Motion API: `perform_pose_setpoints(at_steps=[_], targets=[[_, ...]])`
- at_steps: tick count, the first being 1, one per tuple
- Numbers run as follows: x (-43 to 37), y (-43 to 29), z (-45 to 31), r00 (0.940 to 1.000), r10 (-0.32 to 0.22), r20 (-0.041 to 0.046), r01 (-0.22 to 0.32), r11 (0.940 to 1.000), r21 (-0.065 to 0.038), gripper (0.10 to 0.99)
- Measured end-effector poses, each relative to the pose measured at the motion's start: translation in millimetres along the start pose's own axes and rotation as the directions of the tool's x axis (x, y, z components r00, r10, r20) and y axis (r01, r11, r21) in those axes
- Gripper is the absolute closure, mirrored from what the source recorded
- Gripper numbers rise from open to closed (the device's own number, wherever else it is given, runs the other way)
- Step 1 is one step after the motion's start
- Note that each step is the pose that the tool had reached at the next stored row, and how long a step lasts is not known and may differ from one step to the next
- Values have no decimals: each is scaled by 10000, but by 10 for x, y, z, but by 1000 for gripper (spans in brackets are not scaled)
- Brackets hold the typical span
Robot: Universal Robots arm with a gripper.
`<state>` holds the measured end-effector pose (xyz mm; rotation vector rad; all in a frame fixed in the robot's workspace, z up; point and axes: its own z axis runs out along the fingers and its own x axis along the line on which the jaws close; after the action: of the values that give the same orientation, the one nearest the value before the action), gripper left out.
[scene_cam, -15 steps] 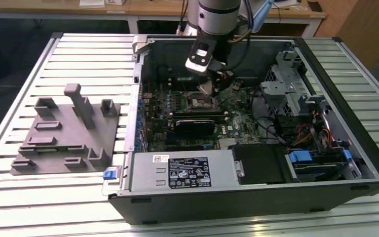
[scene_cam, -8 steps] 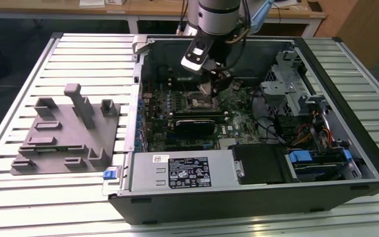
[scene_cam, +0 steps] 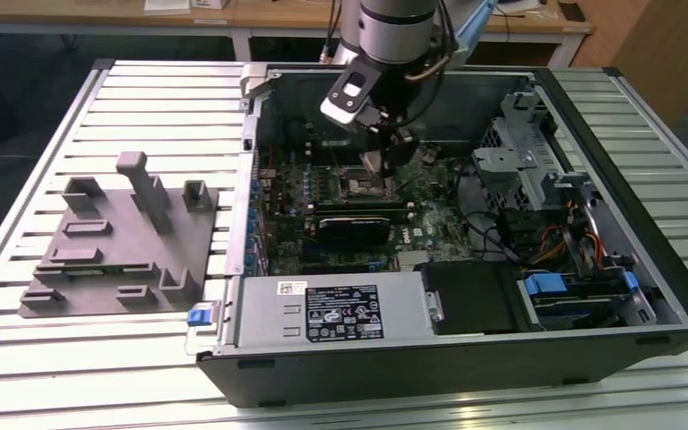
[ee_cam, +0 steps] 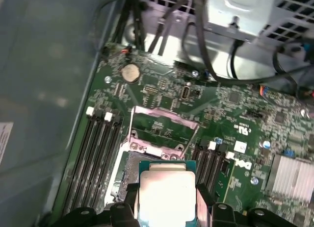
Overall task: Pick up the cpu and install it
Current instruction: 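Place the cpu into insertion slot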
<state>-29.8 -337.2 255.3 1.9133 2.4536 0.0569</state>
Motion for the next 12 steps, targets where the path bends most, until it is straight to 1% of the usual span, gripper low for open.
perform_pose_setpoints(at_steps=[3, 6, 9, 12], targets=[[0, 0, 0, 9987, 515, 24, -515, 9987, 0, 545], [0, 0, 1, 9945, 1049, 50, -1049, 9945, -2, 545], [0, 0, 2, 9876, 1568, 74, -1568, 9876, -4, 545], [0, 0, 2, 9778, 2092, 99, -2092, 9779, -8, 545]])
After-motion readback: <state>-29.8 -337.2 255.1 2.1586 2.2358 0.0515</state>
